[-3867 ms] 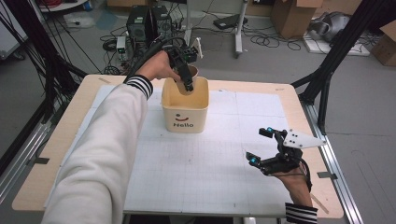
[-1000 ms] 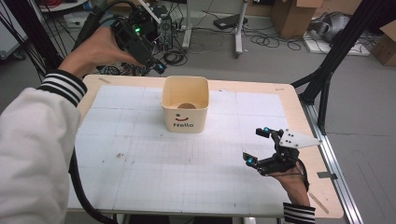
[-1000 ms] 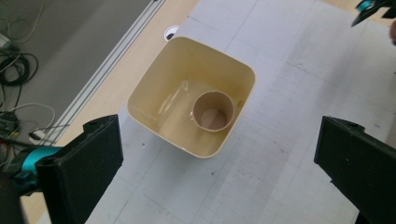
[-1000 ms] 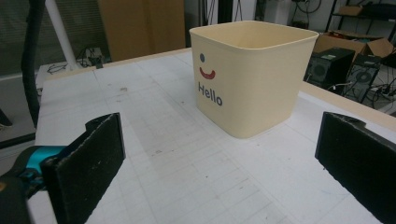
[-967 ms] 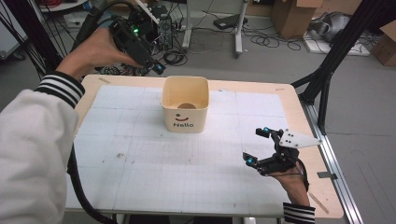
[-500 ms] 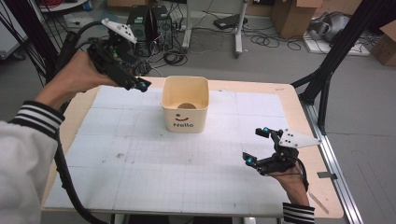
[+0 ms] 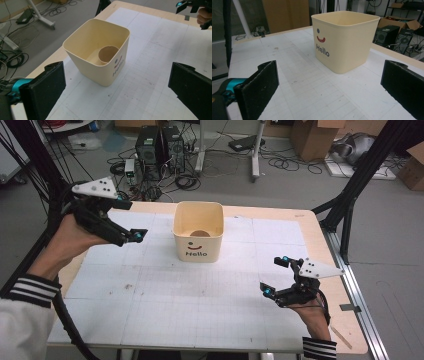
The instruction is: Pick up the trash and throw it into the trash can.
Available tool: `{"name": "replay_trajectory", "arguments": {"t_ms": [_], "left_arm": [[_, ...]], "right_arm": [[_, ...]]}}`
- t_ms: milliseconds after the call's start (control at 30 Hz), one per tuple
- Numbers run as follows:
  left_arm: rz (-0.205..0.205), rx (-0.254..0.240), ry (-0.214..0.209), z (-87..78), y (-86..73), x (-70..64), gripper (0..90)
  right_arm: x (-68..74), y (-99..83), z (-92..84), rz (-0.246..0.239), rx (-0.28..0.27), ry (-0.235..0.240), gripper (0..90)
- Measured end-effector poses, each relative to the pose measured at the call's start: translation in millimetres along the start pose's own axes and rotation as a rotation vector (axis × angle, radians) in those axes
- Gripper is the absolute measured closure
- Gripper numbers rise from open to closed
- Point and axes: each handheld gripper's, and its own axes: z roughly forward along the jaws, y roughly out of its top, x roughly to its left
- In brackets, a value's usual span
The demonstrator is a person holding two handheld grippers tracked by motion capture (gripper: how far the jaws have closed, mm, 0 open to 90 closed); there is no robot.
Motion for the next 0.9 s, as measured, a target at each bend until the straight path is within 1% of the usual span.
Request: {"name": "replay_trajectory", "arguments": {"t_ms": [33,67,100,133,200,233,333,367,433,567,600,667,700,767,833,900], "left_arm": [[0.001,-0.019,0.007,-1.1,-5.5,-2.2,1.7],[0.000,-0.043,0.003,-2.5,-11.5,-3.9,1.7],[-0.008,-0.072,-0.004,-3.5,-18.0,-5.7,1.7],[-0.018,-0.094,0.002,-3.8,-24.8,-7.5,1.7],[-0.026,-0.113,0.006,-4.3,-38.4,-9.7,1.7],[-0.038,-0.121,0.017,-4.5,-45.4,-10.4,1.7],[-0.071,-0.162,0.013,-5.2,-66.3,-12.1,1.7],[-0.074,-0.174,0.016,-5.1,-73.0,-13.0,1.7],[-0.079,-0.183,0.017,-4.2,-84.7,-15.6,1.7],[-0.078,-0.224,0.042,-5.1,-104.5,-22.2,1.7],[-0.083,-0.237,0.052,-5.8,-109.2,-23.6,1.7],[-0.096,-0.260,0.057,-7.7,-118.7,-25.0,1.7],[-0.098,-0.276,0.066,-8.7,-123.6,-25.5,1.7],[-0.109,-0.298,0.064,-10.3,-132.5,-25.7,1.8],[-0.115,-0.297,0.071,-10.7,-139.5,-25.9,1.7],[-0.111,-0.297,0.078,-10.8,-145.7,-27.1,1.7]], "right_arm": [[-0.5,0.0,-0.1,-0.004,-0.003,-0.003,0.4],[-0.6,-0.2,-0.2,-0.003,-0.002,-0.003,0.4],[-0.7,-0.4,-0.1,-0.002,-0.004,-0.002,0.4],[-0.5,-0.4,0.0,0.000,-0.001,-0.003,0.4],[-1.0,-1.1,0.5,-0.003,0.001,-0.003,0.4],[-1.1,-1.0,0.7,-0.002,-0.002,-0.002,0.4],[-0.7,-0.8,0.0,0.005,-0.003,-0.004,0.4],[-0.9,-0.7,-0.4,0.001,-0.004,-0.004,0.4],[-1.0,-0.6,-1.2,0.005,-0.008,-0.004,0.4],[-1.5,-0.5,-1.9,0.002,-0.016,-0.004,0.4],[-1.2,-0.7,-2.0,0.007,-0.012,-0.006,0.4],[-1.5,-1.1,-1.6,0.004,-0.014,-0.008,0.4],[-1.3,-1.6,-1.6,0.009,-0.007,-0.009,0.4],[-1.6,-1.7,-0.9,0.007,-0.007,-0.008,0.4],[-1.6,-2.1,-0.8,0.008,-0.002,-0.009,0.4],[-1.5,-2.0,-1.1,0.010,-0.005,-0.012,0.4]]}}
